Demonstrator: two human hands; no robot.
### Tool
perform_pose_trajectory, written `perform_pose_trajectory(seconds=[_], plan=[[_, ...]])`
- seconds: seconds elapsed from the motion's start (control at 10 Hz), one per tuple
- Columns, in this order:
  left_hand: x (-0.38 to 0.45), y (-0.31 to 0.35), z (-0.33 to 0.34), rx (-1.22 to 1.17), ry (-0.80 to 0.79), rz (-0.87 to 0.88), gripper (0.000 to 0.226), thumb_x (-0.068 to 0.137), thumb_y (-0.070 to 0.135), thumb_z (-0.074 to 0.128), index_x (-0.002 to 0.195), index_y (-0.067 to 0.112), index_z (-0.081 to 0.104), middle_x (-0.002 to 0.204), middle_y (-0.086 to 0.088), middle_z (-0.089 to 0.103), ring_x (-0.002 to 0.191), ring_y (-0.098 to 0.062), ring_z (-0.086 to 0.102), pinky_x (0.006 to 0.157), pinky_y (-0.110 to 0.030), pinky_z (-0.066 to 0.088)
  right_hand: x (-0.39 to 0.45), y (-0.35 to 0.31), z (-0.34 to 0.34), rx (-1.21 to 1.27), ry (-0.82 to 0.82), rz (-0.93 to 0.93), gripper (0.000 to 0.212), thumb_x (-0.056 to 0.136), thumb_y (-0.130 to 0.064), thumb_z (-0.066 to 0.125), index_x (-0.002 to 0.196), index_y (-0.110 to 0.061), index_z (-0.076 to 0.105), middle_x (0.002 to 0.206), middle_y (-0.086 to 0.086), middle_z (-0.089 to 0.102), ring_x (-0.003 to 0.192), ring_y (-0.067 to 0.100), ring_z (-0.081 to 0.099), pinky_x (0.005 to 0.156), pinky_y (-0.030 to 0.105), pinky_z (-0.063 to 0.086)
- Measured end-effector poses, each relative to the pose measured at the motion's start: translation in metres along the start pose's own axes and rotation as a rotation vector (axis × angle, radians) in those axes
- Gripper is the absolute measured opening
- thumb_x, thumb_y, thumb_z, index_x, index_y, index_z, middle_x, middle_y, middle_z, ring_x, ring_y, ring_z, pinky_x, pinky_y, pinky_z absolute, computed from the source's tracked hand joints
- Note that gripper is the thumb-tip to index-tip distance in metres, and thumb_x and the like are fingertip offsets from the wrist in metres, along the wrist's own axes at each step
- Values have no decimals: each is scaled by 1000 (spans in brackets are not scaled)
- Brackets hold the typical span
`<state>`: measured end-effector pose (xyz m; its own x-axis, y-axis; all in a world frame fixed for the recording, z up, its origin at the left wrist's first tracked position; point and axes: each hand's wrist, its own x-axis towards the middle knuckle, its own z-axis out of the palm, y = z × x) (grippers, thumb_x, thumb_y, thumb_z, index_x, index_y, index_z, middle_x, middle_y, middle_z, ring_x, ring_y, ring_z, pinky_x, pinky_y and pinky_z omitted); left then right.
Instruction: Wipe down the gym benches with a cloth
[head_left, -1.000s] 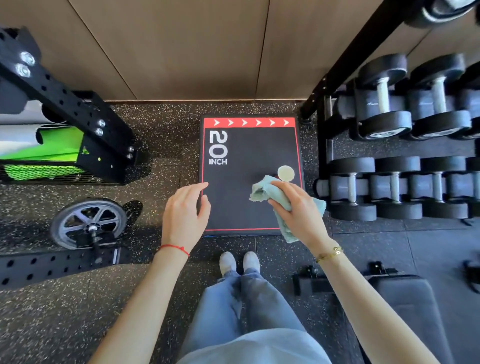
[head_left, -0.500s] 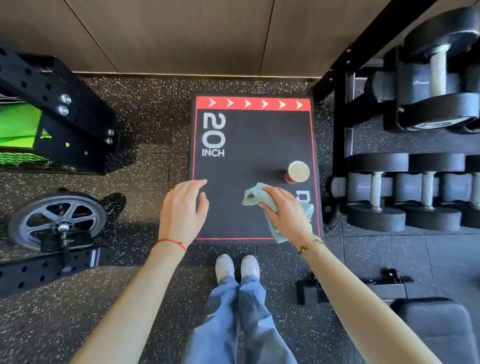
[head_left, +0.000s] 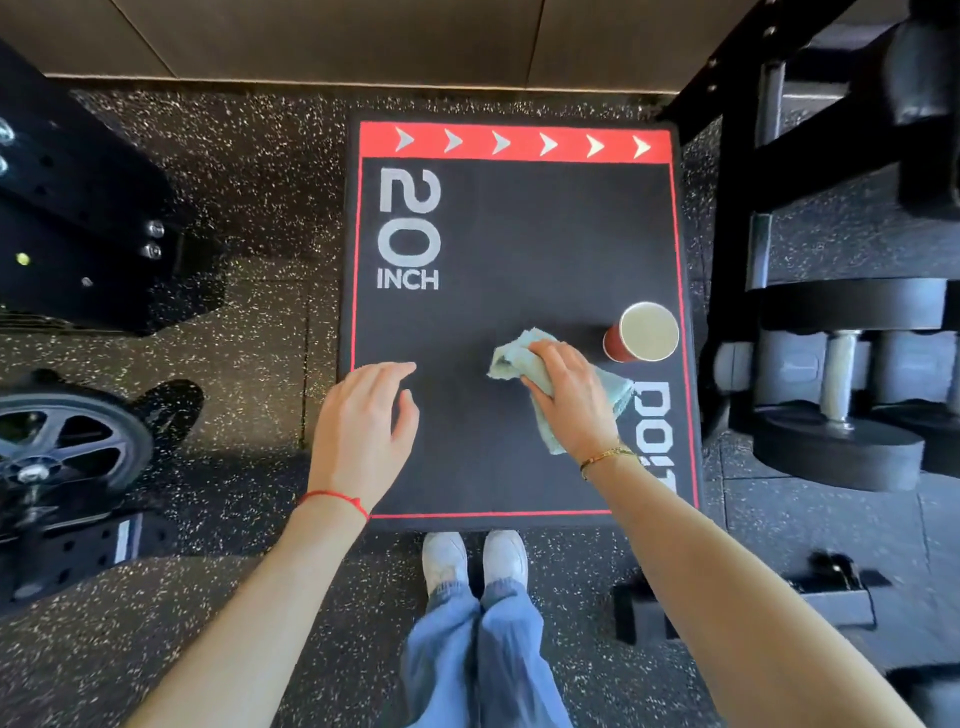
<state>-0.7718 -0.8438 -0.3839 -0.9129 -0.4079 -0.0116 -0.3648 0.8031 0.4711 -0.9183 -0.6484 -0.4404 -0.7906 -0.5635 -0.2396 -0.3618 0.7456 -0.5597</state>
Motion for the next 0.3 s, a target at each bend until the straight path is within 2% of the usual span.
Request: perform_pose_trajectory(seconds=[0.1, 0.2, 0.3], plan=[[5, -3, 13, -6, 2, -10, 27, 90, 7, 57, 116, 10, 65, 112, -5, 68, 106, -25, 62, 93, -41, 48, 1, 14, 16, -70, -64, 36, 41, 94, -21, 60, 132, -7, 53, 136, 10, 53, 129, 29, 44, 109, 36, 34], [7, -3, 20, -8, -10, -1, 27, 90, 7, 57, 115, 9, 66, 112, -5, 69, 106, -25, 63, 95, -36, 44, -2, 24, 24, -147, -147, 39, 53, 91, -27, 65, 138, -10, 48, 147, 8, 44, 138, 31, 34, 115, 38, 25], [6, 1, 16, 8, -5, 7, 27, 89, 7, 58, 114, 9, 66, 111, -5, 69, 105, -25, 63, 94, -34, 43, -6, 22, 19, -186, -197, 35, 70, 88, -39, 67, 147, -16, 37, 156, 4, 31, 147, 28, 21, 120, 40, 13]])
